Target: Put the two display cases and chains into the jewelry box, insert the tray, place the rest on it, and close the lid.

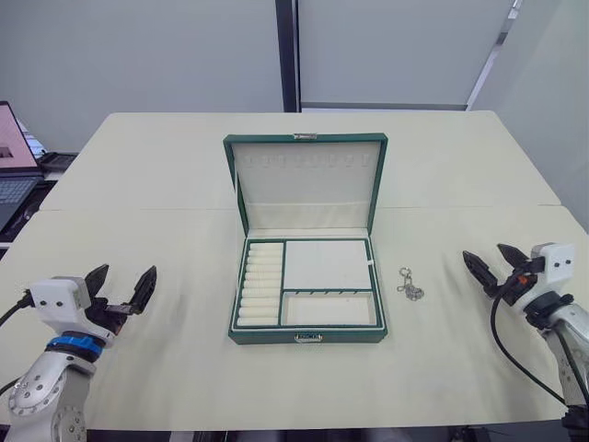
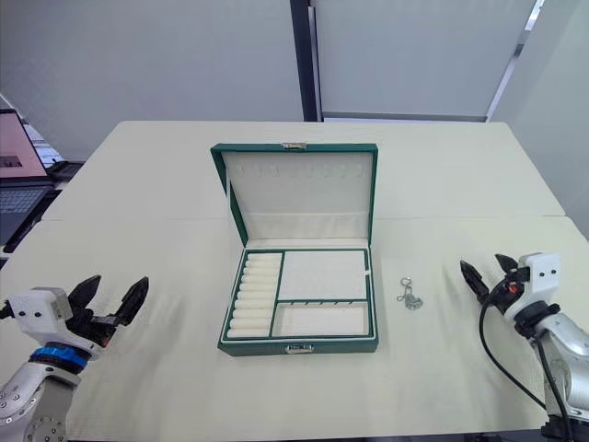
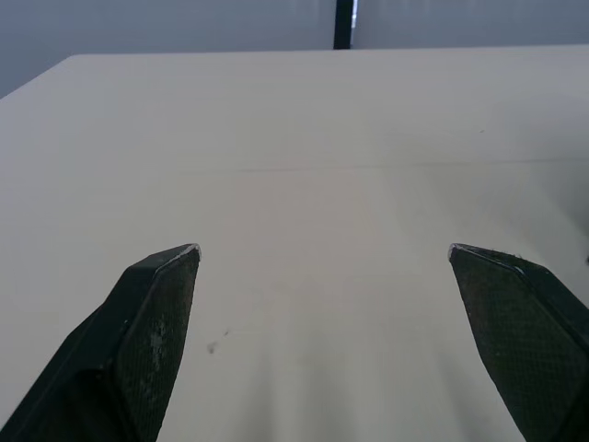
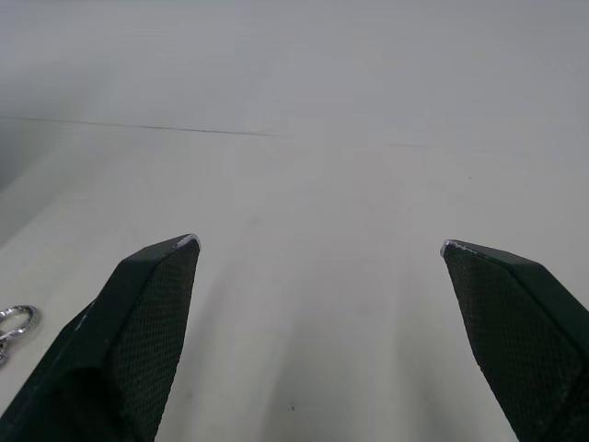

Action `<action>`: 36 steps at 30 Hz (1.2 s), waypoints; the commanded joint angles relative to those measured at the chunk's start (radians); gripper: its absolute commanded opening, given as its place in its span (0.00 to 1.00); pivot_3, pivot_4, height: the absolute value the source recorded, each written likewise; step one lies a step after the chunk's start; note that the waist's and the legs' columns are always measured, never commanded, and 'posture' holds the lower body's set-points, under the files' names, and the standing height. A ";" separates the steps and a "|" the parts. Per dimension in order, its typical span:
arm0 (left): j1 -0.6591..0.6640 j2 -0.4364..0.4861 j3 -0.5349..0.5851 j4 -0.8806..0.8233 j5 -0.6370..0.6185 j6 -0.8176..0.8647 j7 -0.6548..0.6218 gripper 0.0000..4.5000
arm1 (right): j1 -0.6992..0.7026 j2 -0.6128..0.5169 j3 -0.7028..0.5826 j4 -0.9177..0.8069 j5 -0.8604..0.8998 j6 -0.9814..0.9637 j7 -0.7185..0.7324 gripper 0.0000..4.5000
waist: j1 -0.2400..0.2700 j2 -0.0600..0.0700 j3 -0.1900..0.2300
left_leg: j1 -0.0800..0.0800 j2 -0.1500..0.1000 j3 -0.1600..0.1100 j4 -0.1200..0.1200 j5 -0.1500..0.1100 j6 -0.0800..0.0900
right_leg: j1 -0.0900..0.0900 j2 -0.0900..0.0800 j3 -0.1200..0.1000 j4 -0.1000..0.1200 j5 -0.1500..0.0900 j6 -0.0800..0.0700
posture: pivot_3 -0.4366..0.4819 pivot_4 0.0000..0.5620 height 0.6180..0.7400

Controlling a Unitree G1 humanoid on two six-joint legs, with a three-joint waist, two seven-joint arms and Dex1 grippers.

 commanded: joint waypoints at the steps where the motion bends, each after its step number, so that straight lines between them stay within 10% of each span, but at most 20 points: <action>1: -0.029 0.080 -0.016 -0.156 -0.092 0.058 -0.072 1.00 | 0.030 -0.055 0.014 -0.188 0.049 0.120 -0.001 1.00 | 0.004 0.000 0.000 | 0.000 0.000 0.000 0.000 0.000 0.000 | 0.000 0.000 0.000 0.000 0.000 0.000 | 0.48 0.27 1.00; 18: -0.483 0.236 -0.558 -0.213 -0.108 0.204 -0.492 1.00 | 0.197 0.033 0.164 -0.489 -0.021 0.113 -0.079 1.00 | 0.000 0.001 0.000 | 0.000 -0.001 0.002 0.000 0.000 0.000 | 0.001 0.002 0.000 0.000 0.000 0.000 | 0.48 0.27 1.00; 36: -0.669 0.061 -0.776 -0.058 0.045 0.186 -0.555 1.00 | 0.243 0.133 0.311 -0.428 -0.178 0.095 -0.175 1.00 | -0.001 0.001 0.000 | 0.000 0.000 0.000 0.002 0.000 0.000 | 0.001 0.003 0.000 0.000 0.000 0.000 | 0.48 0.27 1.00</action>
